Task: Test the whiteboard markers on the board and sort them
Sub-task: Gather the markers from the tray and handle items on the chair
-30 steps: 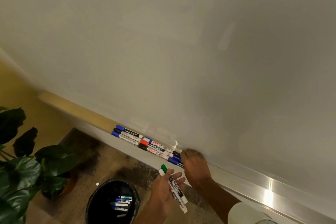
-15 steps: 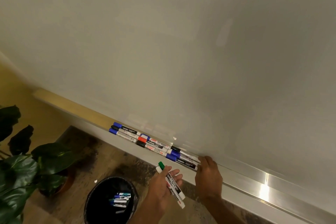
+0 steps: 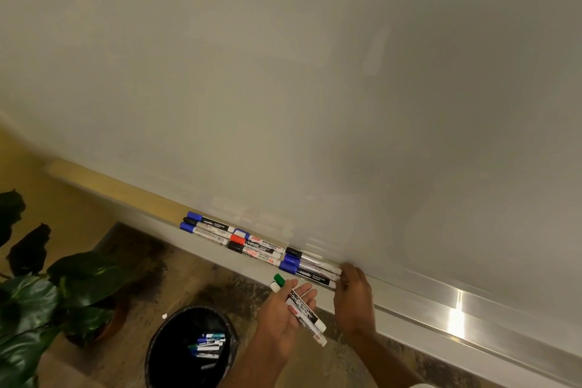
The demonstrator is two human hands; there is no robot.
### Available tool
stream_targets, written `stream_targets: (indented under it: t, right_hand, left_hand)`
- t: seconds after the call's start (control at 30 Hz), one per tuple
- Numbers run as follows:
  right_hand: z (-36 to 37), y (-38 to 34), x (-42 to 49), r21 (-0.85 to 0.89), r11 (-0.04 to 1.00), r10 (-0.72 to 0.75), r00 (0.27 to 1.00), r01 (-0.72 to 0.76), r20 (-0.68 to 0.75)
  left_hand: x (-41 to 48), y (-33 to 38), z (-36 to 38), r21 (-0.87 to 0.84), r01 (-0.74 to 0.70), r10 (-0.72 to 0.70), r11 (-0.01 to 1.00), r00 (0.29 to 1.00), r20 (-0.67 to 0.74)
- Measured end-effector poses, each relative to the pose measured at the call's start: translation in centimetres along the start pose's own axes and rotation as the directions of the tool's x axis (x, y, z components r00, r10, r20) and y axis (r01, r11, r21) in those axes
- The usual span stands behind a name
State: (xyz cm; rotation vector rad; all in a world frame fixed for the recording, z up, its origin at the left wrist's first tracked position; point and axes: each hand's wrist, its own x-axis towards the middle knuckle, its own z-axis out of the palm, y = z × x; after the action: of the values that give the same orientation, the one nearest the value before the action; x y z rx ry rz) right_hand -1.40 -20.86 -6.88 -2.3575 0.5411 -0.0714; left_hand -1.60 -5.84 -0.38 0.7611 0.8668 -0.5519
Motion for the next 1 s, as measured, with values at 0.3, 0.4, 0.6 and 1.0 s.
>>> stream_targets:
  t: [0.3, 0.4, 0.6, 1.0]
  right_hand:
    - [-5.6, -1.6, -4.6, 0.200, 0.969, -0.181, 0.970, 0.148, 0.162]
    - [-7.2, -0.7, -5.6, 0.007, 0.947, -0.310, 0.912, 0.320, 0.269]
    - [-6.8, 1.4, -5.8, -0.274, 0.870, -0.337, 0.900, 0.411, 0.278]
    - [-10.3, 6.2, -2.2, -0.531, 0.818, -0.138, 0.971, 0.223, 0.195]
  left_hand:
    - [0.2, -2.6, 2.7, -0.026, -0.075, 0.075, 0.997, 0.997, 0.010]
    - [-0.1, -3.6, 4.4, -0.005, -0.104, 0.104, 0.995, 0.995, -0.006]
    - [-1.0, -5.9, 6.5, 0.103, -0.076, 0.078, 0.992, 0.997, -0.017]
    - [-2.2, -10.1, 7.3, 0.610, -0.335, 0.384, 0.718, 0.922, 0.054]
